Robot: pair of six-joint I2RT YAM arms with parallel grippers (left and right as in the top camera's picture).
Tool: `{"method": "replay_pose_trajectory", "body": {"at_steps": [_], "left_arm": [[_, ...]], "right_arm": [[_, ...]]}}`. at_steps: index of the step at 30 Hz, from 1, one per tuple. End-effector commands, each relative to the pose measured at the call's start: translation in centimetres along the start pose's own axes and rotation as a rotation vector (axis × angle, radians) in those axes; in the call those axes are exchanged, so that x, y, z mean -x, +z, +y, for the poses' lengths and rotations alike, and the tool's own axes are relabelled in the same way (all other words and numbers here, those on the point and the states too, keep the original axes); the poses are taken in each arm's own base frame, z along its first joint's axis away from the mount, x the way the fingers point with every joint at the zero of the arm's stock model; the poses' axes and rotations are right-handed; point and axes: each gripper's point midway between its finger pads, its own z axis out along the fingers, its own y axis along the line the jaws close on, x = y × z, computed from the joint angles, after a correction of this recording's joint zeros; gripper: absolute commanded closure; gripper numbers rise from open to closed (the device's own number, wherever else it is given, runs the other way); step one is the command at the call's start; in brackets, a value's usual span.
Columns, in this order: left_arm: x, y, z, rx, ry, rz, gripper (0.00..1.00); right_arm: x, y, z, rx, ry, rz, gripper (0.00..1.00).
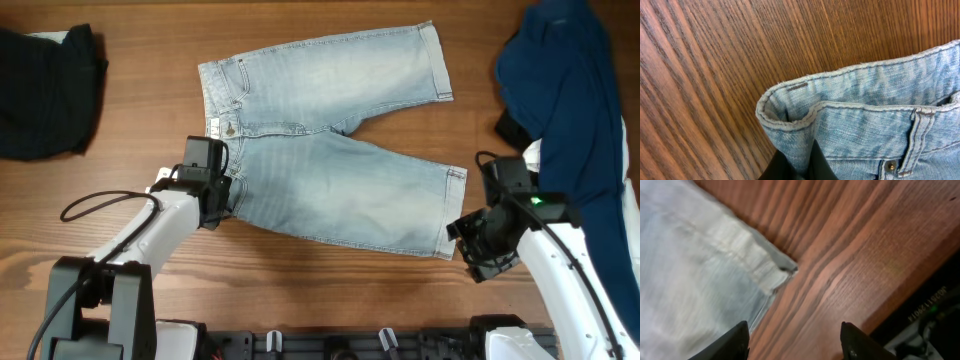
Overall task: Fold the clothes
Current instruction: 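Move left gripper to waistband corner, right gripper to lower hem corner, then grasp the bottom edge and fold it upward toward the top edge with both grippers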
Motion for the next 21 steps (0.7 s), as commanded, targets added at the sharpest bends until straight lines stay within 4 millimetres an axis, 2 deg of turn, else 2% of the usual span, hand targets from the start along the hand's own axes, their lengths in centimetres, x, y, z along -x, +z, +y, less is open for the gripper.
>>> {"method": "replay_pose_trajectory", "body": {"at_steps": [1,4,12,17,20,21], "left_arm": [[-0.1,1.2,2.5,0.077,-0.001,-0.007,0.96],[-0.1,1.2,2.5,0.077,-0.001,-0.007,0.96],[-0.1,1.2,2.5,0.078,-0.001,-0.007,0.96],[-0.2,1.2,2.7,0.085,0.001,-0.005,0.96],[-0.2,1.2,2.7,0.085,0.001,-0.005,0.96],[-0.2,1.2,2.7,0.087,0.001,-0.005,0.96]], "right_arm": [[-0.6,2.1,-0.5,0.011,0.041,0.032,0.43],[-0.2,3.7,0.1,0.054,0.035,0.015,0.45],[0.5,5.3,1.3,0.053,0.01,0.007,0.45],[-0.5,7.4,2.3,0.007,-0.061,0.024,0.45],[-1.3,8.7,2.0,-0.046,-0.096,0.048,0.46],[-1.5,9.0,1.7,-0.064,-0.102,0.053,0.52]]}}
